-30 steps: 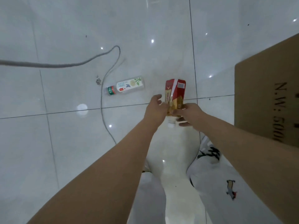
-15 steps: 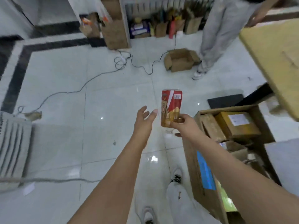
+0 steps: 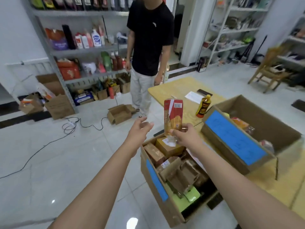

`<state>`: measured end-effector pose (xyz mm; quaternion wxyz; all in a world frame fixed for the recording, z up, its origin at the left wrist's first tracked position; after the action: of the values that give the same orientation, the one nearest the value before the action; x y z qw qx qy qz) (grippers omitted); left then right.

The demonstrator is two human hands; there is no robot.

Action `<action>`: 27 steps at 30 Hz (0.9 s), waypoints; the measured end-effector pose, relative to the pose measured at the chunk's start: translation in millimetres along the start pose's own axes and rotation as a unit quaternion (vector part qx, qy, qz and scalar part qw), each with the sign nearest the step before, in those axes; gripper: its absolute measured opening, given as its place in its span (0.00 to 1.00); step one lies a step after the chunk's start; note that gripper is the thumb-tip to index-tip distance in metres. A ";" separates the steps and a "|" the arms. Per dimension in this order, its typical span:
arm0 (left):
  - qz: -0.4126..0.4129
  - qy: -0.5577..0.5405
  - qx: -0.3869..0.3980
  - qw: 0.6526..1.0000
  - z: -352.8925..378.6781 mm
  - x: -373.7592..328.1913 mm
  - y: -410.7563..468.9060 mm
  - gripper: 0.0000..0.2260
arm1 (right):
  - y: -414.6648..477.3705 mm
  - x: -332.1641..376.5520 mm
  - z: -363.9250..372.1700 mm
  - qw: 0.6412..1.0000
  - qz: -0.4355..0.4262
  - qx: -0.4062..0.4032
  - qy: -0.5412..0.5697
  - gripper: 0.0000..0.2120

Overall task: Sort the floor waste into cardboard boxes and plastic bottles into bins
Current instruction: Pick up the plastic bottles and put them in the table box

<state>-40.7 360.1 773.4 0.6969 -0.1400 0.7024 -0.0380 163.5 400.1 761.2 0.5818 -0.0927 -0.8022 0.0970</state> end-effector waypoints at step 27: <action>-0.062 0.150 0.169 0.972 452.0 19.9 59.0 0.24 | 118.7 -152.1 -391.3 0.974 -0.003 -0.224 -0.044 0.32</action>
<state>398.3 475.7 727.7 0.5936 -0.0565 0.7722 -0.2195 586.6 493.4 709.8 0.5110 -0.2138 -0.8284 -0.0826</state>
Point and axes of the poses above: each hand's wrist, its own y-axis towards the middle knuckle, its own z-axis out of the palm, x = y × z, the point moved 5 cm from there along y, towards the middle knuckle
